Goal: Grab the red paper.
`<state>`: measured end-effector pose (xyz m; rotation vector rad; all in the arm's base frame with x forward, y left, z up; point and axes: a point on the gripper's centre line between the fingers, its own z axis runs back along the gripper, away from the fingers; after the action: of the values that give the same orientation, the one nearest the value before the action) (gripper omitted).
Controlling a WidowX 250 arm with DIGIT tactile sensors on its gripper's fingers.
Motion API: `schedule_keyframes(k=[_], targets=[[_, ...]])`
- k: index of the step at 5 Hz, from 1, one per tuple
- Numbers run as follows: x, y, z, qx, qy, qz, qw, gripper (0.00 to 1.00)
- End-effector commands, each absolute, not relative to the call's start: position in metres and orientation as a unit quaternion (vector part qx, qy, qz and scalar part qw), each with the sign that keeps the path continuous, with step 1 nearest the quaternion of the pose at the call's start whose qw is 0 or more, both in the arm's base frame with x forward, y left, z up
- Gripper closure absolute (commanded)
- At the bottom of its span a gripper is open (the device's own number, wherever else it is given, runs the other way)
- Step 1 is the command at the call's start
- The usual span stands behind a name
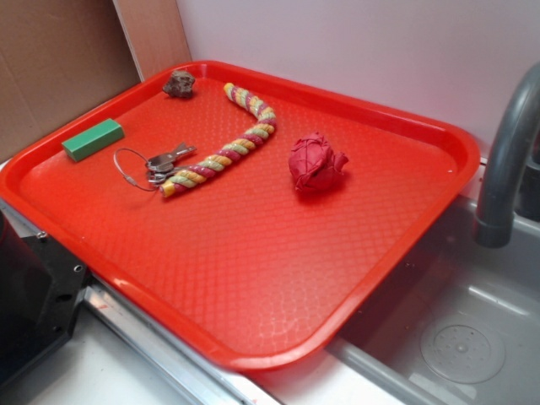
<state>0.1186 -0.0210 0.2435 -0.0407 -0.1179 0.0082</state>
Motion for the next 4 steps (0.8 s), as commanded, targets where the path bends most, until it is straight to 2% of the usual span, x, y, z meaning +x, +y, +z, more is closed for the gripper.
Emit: schedule_keyframes(k=[1,2,3,4], targets=[[0.119,-0.021,0.244,-0.020,-0.059,0.004,0.998,0.00],[0.169,-0.055,0.194,0.037,-0.069,-0.124,0.989,0.00],[0.205,-0.076,0.187,0.051,-0.099,-0.226,0.968,0.00],[0.205,-0.076,0.187,0.051,-0.099,-0.226,0.968,0.00]])
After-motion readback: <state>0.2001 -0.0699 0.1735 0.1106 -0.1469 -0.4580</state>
